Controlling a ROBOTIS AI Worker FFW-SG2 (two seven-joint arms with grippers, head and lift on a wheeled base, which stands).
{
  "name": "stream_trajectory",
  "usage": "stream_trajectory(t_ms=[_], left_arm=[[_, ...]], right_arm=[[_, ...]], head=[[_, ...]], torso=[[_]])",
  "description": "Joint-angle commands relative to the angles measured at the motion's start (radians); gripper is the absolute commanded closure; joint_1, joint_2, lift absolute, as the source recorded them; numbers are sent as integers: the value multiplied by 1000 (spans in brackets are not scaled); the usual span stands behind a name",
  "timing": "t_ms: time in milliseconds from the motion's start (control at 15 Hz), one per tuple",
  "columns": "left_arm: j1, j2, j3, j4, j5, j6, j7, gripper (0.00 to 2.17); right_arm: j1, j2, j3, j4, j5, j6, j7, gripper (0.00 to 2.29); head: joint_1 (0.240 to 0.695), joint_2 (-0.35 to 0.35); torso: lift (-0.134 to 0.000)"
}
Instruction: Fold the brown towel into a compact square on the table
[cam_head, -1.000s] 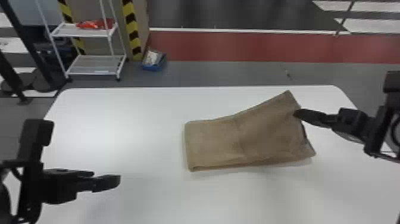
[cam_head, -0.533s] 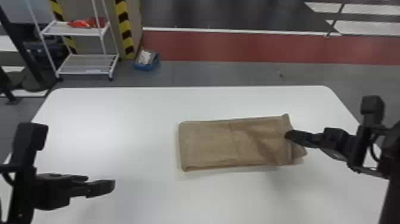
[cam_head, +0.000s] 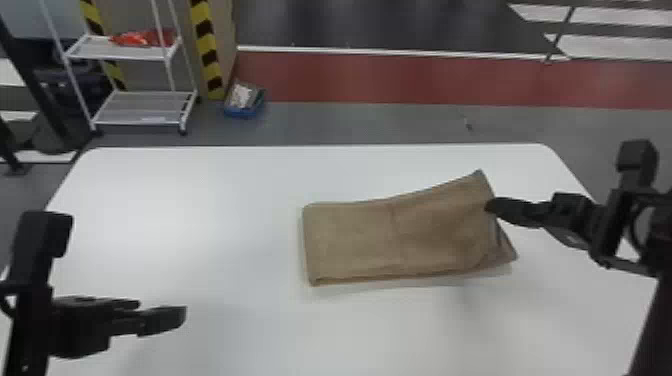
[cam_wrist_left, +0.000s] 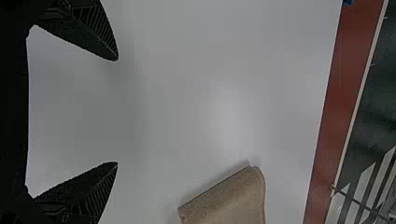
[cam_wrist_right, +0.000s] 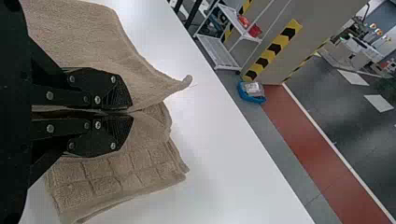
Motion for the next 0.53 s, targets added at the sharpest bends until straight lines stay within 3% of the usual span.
stream_trajectory(t_ms=[0,333,467], left_arm=[[-1,0,-10,1,-3,-3,4,87],[-7,2,-5,10,-7,-6,3,87],[-13,2,-5,18,-6,-6,3,87]], right_arm=[[1,0,-1,19,1,2,0,1062],[-22,-2,-56,16,-33,2,0,1062],[-40,-4,-112,14,-87,2,-4,1062]], head=[[695,-66],[695,-70],[695,-74]], torso=[[-125],[-125],[-125]])
